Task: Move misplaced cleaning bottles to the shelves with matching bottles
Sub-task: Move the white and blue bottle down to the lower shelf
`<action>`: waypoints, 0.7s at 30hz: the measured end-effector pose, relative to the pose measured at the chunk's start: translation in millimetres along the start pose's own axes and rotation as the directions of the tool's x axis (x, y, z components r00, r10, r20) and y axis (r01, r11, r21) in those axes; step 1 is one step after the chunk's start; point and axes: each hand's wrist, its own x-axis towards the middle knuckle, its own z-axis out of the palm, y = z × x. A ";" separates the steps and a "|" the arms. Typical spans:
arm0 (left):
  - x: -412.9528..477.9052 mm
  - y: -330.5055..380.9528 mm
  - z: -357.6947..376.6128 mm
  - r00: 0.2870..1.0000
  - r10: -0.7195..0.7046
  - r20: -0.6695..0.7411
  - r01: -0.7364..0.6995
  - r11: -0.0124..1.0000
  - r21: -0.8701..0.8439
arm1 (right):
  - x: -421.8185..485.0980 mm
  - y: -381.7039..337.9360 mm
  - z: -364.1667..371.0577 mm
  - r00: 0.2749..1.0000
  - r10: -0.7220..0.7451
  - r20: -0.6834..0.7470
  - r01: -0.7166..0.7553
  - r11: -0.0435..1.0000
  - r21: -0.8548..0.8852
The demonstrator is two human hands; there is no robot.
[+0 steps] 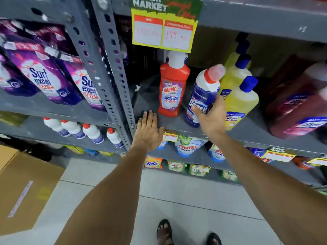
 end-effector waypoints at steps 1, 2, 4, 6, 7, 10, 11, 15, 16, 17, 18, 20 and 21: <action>-0.1 -1.9 3.3 1.000 0.005 -0.030 -0.005 1.000 0.010 | 2.7 -1.1 2.8 1.000 -0.008 -0.001 0.008 1.000 -0.022; -0.1 -3.2 5.4 0.999 0.006 -0.047 -0.005 1.000 0.015 | 4.8 -4.5 4.4 1.000 -0.015 0.005 0.016 0.999 -0.045; -0.3 -4.0 8.4 0.998 0.008 -0.069 -0.007 1.000 0.016 | 11.9 -8.5 7.8 1.000 -0.020 0.017 0.021 0.997 -0.070; 0.2 -3.5 9.7 0.996 0.012 -0.088 -0.010 1.000 0.017 | 19.6 -10.2 11.0 1.000 -0.016 0.010 0.017 0.997 -0.077; 0.0 -3.3 9.8 0.996 0.008 -0.089 -0.007 1.000 0.013 | 23.1 -9.5 13.2 1.000 -0.017 0.005 0.017 0.997 -0.081; -0.2 -2.3 10.0 0.997 -0.003 -0.080 0.003 1.000 -0.004 | 28.7 -8.7 16.9 1.000 0.001 -0.004 -0.001 0.996 -0.089; 0.1 -2.0 9.6 0.997 -0.006 -0.074 0.006 1.000 -0.009 | 29.9 -7.8 18.1 1.000 0.009 -0.004 -0.009 0.996 -0.087; 1.3 0.2 6.9 0.999 -0.014 -0.036 0.014 1.000 -0.010 | 31.7 -7.6 18.6 1.000 0.031 0.004 -0.031 0.998 -0.049; 1.8 0.3 6.3 1.000 -0.014 -0.024 0.014 1.000 -0.007 | 31.4 -9.0 18.0 0.999 0.035 0.005 -0.035 0.998 -0.046; 2.2 0.1 6.0 1.000 -0.013 -0.013 0.013 1.000 -0.004 | 30.8 -8.6 18.0 0.999 0.047 0.005 -0.047 0.998 -0.039; 2.1 0.1 5.5 1.000 -0.012 -0.008 0.012 1.000 0.000 | 28.5 -9.1 17.9 0.997 0.071 0.009 -0.071 0.997 -0.033; 1.8 0.0 4.1 1.000 -0.008 0.005 0.008 1.000 -0.003 | 19.8 -10.0 18.5 0.993 0.120 0.019 -0.119 0.992 -0.031; 1.6 -0.4 2.9 1.000 -0.004 0.016 0.004 1.000 -0.004 | 14.5 -8.5 18.6 0.992 0.128 0.020 -0.127 0.991 -0.028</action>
